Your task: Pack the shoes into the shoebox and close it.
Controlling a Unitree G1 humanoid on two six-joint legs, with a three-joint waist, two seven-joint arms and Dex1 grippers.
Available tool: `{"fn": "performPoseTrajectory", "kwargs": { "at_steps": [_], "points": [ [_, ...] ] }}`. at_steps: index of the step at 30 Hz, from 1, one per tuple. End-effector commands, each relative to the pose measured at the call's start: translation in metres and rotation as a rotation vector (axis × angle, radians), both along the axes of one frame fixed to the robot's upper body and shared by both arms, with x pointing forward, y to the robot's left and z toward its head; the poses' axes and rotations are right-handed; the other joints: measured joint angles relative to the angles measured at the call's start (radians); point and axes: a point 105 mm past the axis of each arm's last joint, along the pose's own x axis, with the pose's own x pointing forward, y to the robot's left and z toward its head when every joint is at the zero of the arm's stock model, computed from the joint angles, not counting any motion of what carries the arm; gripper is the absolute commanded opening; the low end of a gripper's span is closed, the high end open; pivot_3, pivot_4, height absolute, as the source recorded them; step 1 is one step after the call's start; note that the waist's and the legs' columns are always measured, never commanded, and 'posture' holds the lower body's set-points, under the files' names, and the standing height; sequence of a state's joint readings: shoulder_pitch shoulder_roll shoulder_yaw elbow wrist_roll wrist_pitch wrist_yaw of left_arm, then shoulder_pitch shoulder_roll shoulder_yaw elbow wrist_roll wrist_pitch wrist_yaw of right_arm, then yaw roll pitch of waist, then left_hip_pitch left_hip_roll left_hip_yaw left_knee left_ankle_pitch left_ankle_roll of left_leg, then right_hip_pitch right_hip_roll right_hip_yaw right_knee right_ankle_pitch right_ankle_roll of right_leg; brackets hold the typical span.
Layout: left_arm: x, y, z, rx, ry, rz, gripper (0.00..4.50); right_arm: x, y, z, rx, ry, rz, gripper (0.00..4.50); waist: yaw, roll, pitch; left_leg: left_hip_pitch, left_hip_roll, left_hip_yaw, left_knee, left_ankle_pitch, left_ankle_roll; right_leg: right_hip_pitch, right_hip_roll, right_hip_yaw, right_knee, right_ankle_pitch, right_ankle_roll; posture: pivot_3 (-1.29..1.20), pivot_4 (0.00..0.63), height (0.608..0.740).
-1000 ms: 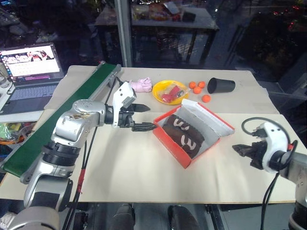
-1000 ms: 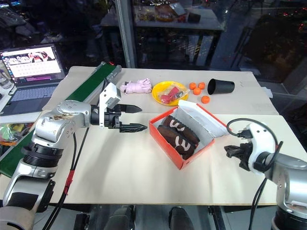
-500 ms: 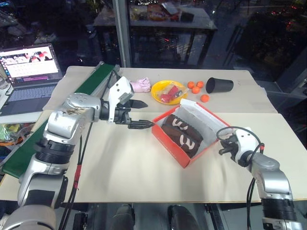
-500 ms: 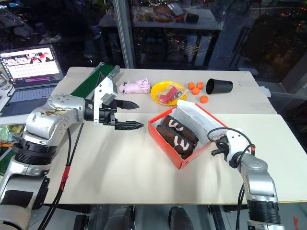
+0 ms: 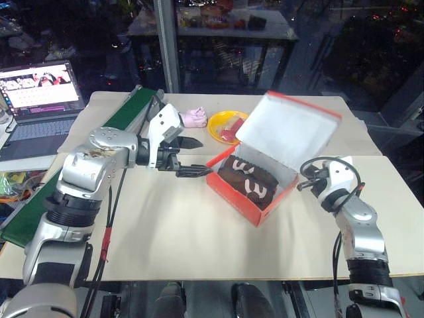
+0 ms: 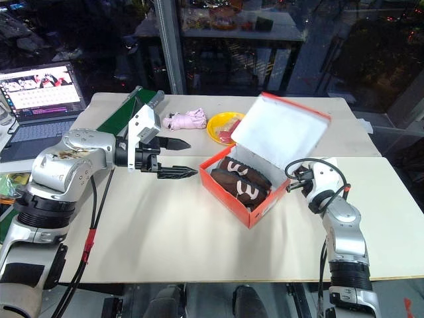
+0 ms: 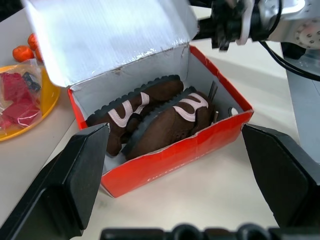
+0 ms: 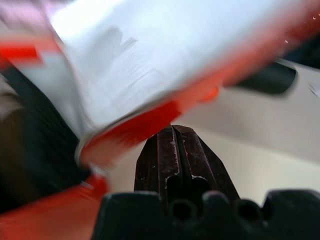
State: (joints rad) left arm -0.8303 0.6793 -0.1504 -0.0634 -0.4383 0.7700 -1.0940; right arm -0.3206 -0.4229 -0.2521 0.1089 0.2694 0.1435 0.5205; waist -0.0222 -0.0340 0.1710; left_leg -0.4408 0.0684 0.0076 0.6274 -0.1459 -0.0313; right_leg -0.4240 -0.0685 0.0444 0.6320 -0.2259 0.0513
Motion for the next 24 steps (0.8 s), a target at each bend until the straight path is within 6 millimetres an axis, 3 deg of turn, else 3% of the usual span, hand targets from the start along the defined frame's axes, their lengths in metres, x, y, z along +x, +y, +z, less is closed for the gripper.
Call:
{"fn": "performPoseTrajectory", "kwargs": {
  "at_steps": [1, 8, 12, 16, 19, 24],
  "points": [
    [-0.003, -0.003, 0.017, -0.016, -0.055, -0.020, 4.50, -0.012, 0.011, 0.019, 0.082, -0.026, 0.109, 0.09, 0.001, 0.000, 0.000, 0.000, 0.000, 0.000, 0.000, 0.000, 0.000, 0.000, 0.000, 0.000, 0.000, 0.000, 0.000, 0.00, 0.150, 0.740],
    [-0.002, -0.004, 0.016, -0.013, -0.054, -0.023, 4.50, -0.029, 0.038, 0.007, 0.045, 0.126, 0.269, 0.09, 0.004, 0.000, 0.000, 0.000, 0.000, 0.000, 0.001, 0.000, 0.000, 0.000, 0.000, 0.000, 0.001, 0.000, 0.000, 0.00, 0.150, 0.740],
    [-0.002, -0.003, 0.014, -0.020, -0.049, -0.010, 4.50, -0.026, 0.052, 0.011, 0.042, 0.170, 0.293, 0.09, 0.004, 0.000, 0.000, 0.000, 0.000, 0.000, 0.001, 0.000, 0.000, 0.000, 0.001, 0.000, 0.001, 0.000, 0.000, 0.00, 0.150, 0.740],
    [-0.001, 0.000, 0.009, -0.021, -0.036, 0.010, 4.50, -0.027, 0.084, 0.011, 0.078, 0.212, 0.380, 0.09, 0.003, 0.000, 0.000, 0.000, 0.000, 0.000, 0.001, 0.000, 0.000, 0.000, 0.001, 0.001, 0.001, 0.000, 0.000, 0.00, 0.150, 0.740],
    [0.000, 0.001, 0.004, -0.017, -0.030, 0.025, 4.50, -0.028, 0.098, -0.003, 0.039, 0.276, 0.400, 0.09, 0.005, 0.000, 0.000, 0.000, 0.000, -0.001, 0.001, 0.000, 0.000, 0.000, 0.001, 0.001, 0.001, 0.000, 0.000, 0.00, 0.150, 0.740],
    [-0.001, 0.002, 0.000, -0.027, -0.024, 0.041, 4.50, -0.037, 0.109, -0.060, -0.150, 0.500, 0.409, 0.09, 0.010, 0.000, 0.000, 0.000, 0.000, -0.001, 0.002, 0.000, 0.000, 0.000, 0.001, 0.001, 0.001, 0.000, 0.000, 0.00, 0.150, 0.740]
  ]
}}
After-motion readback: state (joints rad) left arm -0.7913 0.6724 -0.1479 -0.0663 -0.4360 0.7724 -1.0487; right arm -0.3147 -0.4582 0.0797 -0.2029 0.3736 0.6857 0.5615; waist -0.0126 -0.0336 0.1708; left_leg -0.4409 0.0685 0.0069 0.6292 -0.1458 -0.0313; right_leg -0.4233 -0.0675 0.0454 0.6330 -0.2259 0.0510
